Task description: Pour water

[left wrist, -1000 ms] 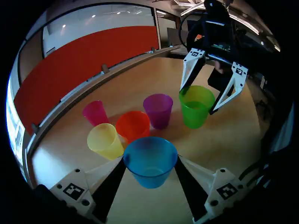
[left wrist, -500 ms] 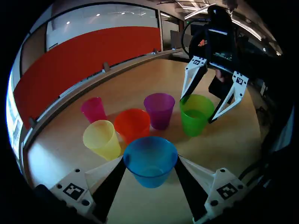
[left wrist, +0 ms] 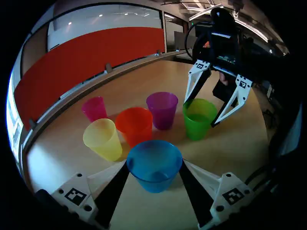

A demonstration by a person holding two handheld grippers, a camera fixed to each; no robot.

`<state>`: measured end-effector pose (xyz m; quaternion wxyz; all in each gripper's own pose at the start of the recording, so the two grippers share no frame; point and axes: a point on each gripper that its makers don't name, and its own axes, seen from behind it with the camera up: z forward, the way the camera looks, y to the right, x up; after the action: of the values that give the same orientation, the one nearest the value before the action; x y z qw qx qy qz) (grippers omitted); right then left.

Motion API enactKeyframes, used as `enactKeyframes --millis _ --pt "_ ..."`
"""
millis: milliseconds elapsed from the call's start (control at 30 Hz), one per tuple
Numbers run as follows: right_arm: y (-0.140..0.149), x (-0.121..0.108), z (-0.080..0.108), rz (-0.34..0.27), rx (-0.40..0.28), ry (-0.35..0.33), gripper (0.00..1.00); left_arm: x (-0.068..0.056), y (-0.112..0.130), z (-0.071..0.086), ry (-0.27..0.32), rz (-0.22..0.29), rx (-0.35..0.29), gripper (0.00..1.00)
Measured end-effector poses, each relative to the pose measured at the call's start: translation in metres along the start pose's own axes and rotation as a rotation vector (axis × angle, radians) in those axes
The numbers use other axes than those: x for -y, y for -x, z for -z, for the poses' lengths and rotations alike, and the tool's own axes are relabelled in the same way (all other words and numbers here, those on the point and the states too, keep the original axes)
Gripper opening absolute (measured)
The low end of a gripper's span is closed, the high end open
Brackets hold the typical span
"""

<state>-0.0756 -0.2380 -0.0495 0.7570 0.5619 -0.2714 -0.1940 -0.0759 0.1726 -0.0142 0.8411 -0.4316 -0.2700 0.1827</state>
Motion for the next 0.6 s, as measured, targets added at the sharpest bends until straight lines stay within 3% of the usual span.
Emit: enactKeyframes --millis 600 --pt "0.0100 -0.0009 0.0053 -0.009 -0.003 0.017 0.94 -0.0008 0.0102 0.0066 -0.015 -0.005 -0.003 0.87"
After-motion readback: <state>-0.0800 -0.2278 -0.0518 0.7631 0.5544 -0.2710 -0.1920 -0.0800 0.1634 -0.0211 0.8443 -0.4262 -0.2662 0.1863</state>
